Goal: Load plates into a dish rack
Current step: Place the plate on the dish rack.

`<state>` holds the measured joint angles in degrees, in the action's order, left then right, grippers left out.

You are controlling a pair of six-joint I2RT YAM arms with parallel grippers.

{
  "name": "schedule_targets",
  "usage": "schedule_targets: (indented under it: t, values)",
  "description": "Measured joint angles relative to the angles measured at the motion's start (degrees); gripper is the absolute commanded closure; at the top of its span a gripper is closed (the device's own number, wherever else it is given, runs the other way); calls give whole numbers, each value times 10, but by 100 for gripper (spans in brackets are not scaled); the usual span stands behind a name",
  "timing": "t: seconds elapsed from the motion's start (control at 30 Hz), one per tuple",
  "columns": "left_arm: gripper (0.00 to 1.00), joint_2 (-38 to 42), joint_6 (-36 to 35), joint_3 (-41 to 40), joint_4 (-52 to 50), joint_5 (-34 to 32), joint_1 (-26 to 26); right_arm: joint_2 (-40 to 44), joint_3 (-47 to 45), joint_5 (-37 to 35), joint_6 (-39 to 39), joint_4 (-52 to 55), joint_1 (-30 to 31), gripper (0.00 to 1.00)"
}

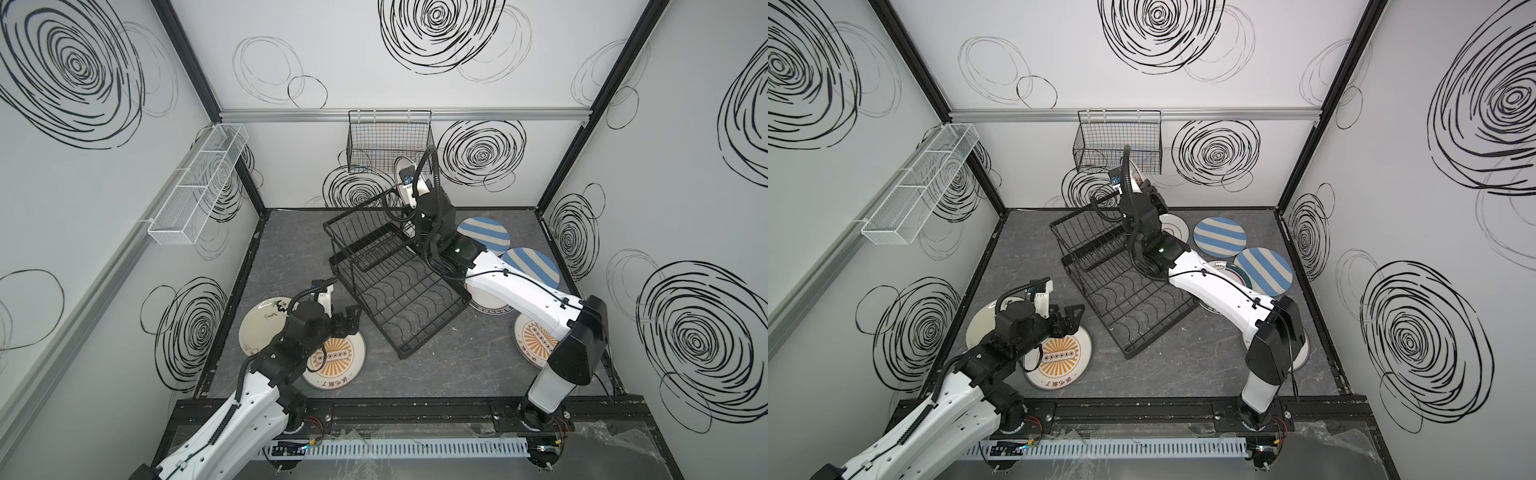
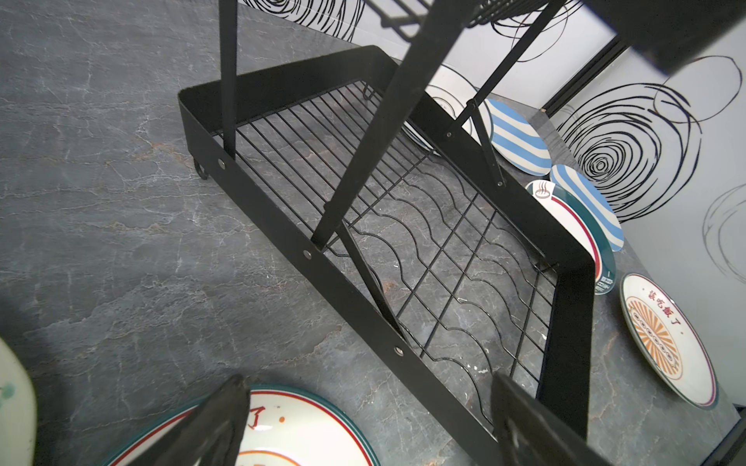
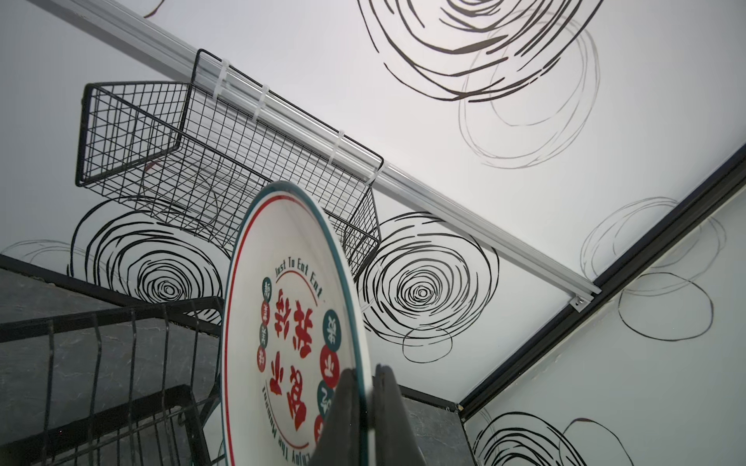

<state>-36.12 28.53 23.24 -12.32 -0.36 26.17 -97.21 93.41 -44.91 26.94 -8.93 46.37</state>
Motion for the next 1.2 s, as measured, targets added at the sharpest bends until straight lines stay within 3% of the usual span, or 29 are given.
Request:
schedule_targets:
  t: [0.67, 1.2]
  values:
    - [4, -2, 0, 0, 0, 2, 0, 5, -19, 27, -47, -3, -20, 100]
    - [4, -2, 0, 0, 0, 1, 0, -57, 17, 45, -53, -2, -31, 100]
